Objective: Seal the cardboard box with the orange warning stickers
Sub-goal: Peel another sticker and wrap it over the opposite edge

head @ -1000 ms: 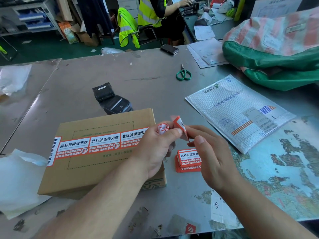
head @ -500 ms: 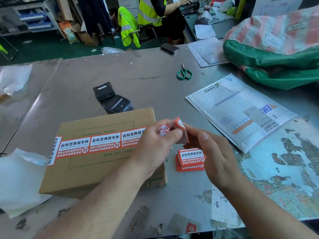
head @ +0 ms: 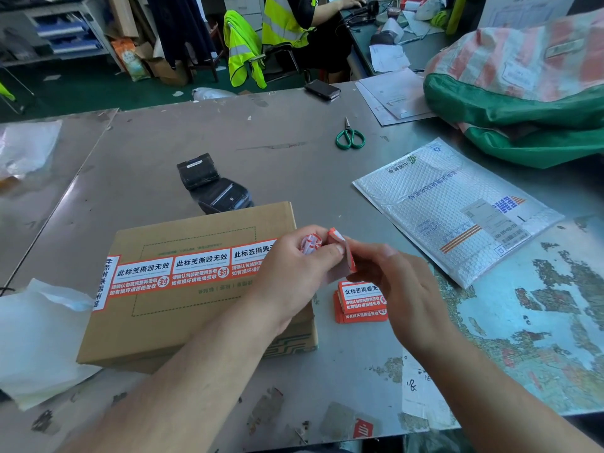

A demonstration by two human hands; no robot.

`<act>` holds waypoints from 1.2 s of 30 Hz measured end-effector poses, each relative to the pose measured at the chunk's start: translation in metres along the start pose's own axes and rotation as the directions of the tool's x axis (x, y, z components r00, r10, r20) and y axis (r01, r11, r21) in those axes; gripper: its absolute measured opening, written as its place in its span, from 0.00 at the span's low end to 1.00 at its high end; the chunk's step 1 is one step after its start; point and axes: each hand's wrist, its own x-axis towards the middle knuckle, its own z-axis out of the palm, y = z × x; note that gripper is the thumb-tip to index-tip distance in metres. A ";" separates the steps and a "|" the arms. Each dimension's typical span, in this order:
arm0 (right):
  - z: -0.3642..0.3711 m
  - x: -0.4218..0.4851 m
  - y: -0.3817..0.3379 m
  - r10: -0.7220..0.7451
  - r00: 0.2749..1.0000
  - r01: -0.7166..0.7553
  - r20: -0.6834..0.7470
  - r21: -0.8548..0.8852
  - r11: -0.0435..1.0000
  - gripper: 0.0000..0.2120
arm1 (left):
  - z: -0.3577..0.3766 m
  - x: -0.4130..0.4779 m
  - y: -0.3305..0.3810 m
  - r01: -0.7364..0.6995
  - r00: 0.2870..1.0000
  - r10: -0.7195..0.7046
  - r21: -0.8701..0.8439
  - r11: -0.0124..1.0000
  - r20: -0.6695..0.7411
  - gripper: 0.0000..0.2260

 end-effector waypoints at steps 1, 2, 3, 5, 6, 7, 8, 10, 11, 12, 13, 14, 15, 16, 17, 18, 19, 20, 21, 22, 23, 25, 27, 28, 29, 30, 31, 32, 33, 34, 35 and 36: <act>0.000 0.002 0.000 0.050 0.999 -0.050 0.001 0.046 0.998 0.23 | 0.000 0.000 -0.001 -0.050 0.999 0.052 0.075 0.996 -0.018 0.06; 0.000 0.003 -0.001 0.088 0.996 -0.088 0.002 0.078 0.993 0.25 | 0.000 0.000 -0.003 -0.089 0.995 0.094 0.143 0.986 -0.028 0.06; 0.000 0.004 -0.002 0.111 0.994 -0.111 -0.003 0.094 0.989 0.26 | 0.000 -0.001 -0.004 -0.106 0.993 0.114 0.192 0.976 -0.034 0.05; 0.001 0.004 -0.003 0.128 0.992 -0.126 -0.017 0.090 0.988 0.26 | 0.000 -0.002 -0.005 -0.107 0.991 0.123 0.245 0.964 -0.050 0.06; 0.000 0.003 -0.003 0.131 0.991 -0.129 -0.019 0.085 0.988 0.26 | 0.001 -0.002 -0.005 -0.104 0.991 0.121 0.252 0.962 -0.056 0.06; 0.000 0.003 -0.003 0.132 0.991 -0.130 -0.018 0.083 0.988 0.26 | 0.001 -0.002 -0.004 -0.098 0.991 0.118 0.254 0.962 -0.064 0.06; 0.000 0.002 -0.003 0.127 0.992 -0.126 -0.015 0.083 0.989 0.26 | 0.001 -0.002 -0.004 -0.102 0.990 0.123 0.257 0.961 -0.070 0.06; 0.001 0.001 -0.001 0.110 0.994 -0.108 -0.014 0.081 0.991 0.25 | 0.001 -0.002 -0.005 -0.093 0.991 0.116 0.267 0.959 -0.070 0.06; 0.001 0.000 -0.001 0.099 0.995 -0.097 -0.018 0.081 0.992 0.25 | 0.001 -0.002 -0.006 -0.080 0.993 0.100 0.253 0.964 -0.065 0.06; 0.001 -0.001 0.000 0.084 0.996 -0.082 -0.020 0.076 0.994 0.24 | 0.001 -0.002 -0.006 -0.065 0.995 0.080 0.221 0.973 -0.063 0.06; 0.001 -0.002 0.000 0.066 0.998 -0.065 -0.018 0.072 0.995 0.24 | 0.001 -0.003 -0.004 -0.046 0.997 0.057 0.173 0.984 -0.057 0.05; 0.002 -0.004 0.000 0.050 0.999 -0.049 -0.015 0.073 0.996 0.23 | 0.000 -0.004 -0.003 -0.021 0.999 0.026 0.123 0.992 -0.038 0.05; 0.002 -0.005 0.000 0.042 0.999 -0.041 -0.015 0.083 0.996 0.23 | 0.000 -0.004 -0.002 0.006 1.000 -0.005 0.074 0.997 -0.013 0.05; 0.002 -0.005 0.000 0.043 0.999 -0.041 -0.014 0.099 0.994 0.22 | 0.000 -0.006 0.000 0.033 0.999 -0.033 0.035 0.999 0.009 0.05; 0.002 -0.004 0.001 0.050 0.999 -0.049 -0.010 0.120 0.992 0.22 | 0.001 -0.008 0.003 0.057 0.998 -0.057 0.003 0.998 0.030 0.07; 0.003 -0.003 0.003 0.067 0.998 -0.066 -0.004 0.148 0.987 0.23 | 0.001 -0.010 0.004 0.070 0.997 -0.070 -0.011 0.997 0.034 0.09; 0.003 -0.001 0.005 0.097 0.995 -0.096 0.003 0.183 0.978 0.23 | 0.001 -0.011 0.005 0.067 0.997 -0.067 -0.015 0.998 0.027 0.09; 0.003 0.002 0.006 0.144 0.990 -0.141 0.006 0.231 0.963 0.24 | 0.001 -0.011 0.003 0.048 0.999 -0.048 0.014 0.999 0.014 0.09; 0.003 0.004 0.006 0.202 0.979 -0.197 0.013 0.282 0.939 0.24 | 0.001 -0.010 0.001 0.018 1.000 -0.018 0.055 0.998 -0.007 0.07; 0.003 0.007 0.005 0.258 0.966 -0.252 0.026 0.325 0.912 0.24 | 0.001 -0.009 -0.001 -0.014 1.000 0.016 0.106 0.994 -0.019 0.07; 0.002 0.008 0.005 0.300 0.953 -0.296 0.044 0.352 0.888 0.24 | 0.000 -0.010 -0.002 -0.038 0.999 0.042 0.153 0.987 -0.021 0.08; 0.000 0.010 0.004 0.342 0.936 -0.347 0.082 0.374 0.860 0.24 | 0.000 -0.011 -0.004 -0.076 0.997 0.081 0.237 0.969 -0.015 0.09; -0.002 0.010 0.003 0.354 0.929 -0.368 0.109 0.384 0.847 0.23 | 0.000 -0.014 -0.002 -0.104 0.994 0.105 0.314 0.944 0.014 0.07; -0.002 0.010 0.003 0.354 0.928 -0.372 0.120 0.379 0.847 0.22 | -0.001 -0.015 -0.001 -0.112 0.994 0.111 0.332 0.937 0.023 0.06; -0.002 0.009 0.003 0.352 0.927 -0.373 0.127 0.369 0.851 0.21 | -0.001 -0.016 -0.001 -0.116 0.993 0.112 0.347 0.931 0.032 0.05; -0.003 0.009 0.003 0.348 0.928 -0.373 0.135 0.358 0.856 0.20 | -0.001 -0.017 0.000 -0.122 0.993 0.115 0.360 0.925 0.041 0.06; -0.004 0.008 0.003 0.344 0.928 -0.373 0.145 0.349 0.860 0.19 | -0.001 -0.019 0.001 -0.127 0.992 0.116 0.372 0.919 0.052 0.07; -0.004 0.007 0.003 0.344 0.926 -0.376 0.154 0.340 0.862 0.18 | -0.001 -0.019 0.000 -0.137 0.990 0.123 0.385 0.913 0.063 0.07; -0.004 0.006 0.004 0.346 0.925 -0.380 0.159 0.329 0.865 0.18 | -0.001 -0.019 -0.001 -0.147 0.989 0.129 0.400 0.905 0.070 0.06; -0.005 0.006 0.005 0.349 0.923 -0.383 0.162 0.318 0.867 0.18 | 0.000 -0.020 -0.002 -0.159 0.987 0.141 0.415 0.896 0.074 0.06; -0.005 0.006 0.006 0.350 0.923 -0.384 0.161 0.310 0.869 0.19 | 0.000 -0.020 -0.002 -0.165 0.986 0.146 0.426 0.889 0.078 0.06; -0.005 0.005 0.006 0.354 0.922 -0.386 0.157 0.305 0.871 0.20 | 0.000 -0.020 -0.003 -0.171 0.985 0.149 0.433 0.885 0.083 0.07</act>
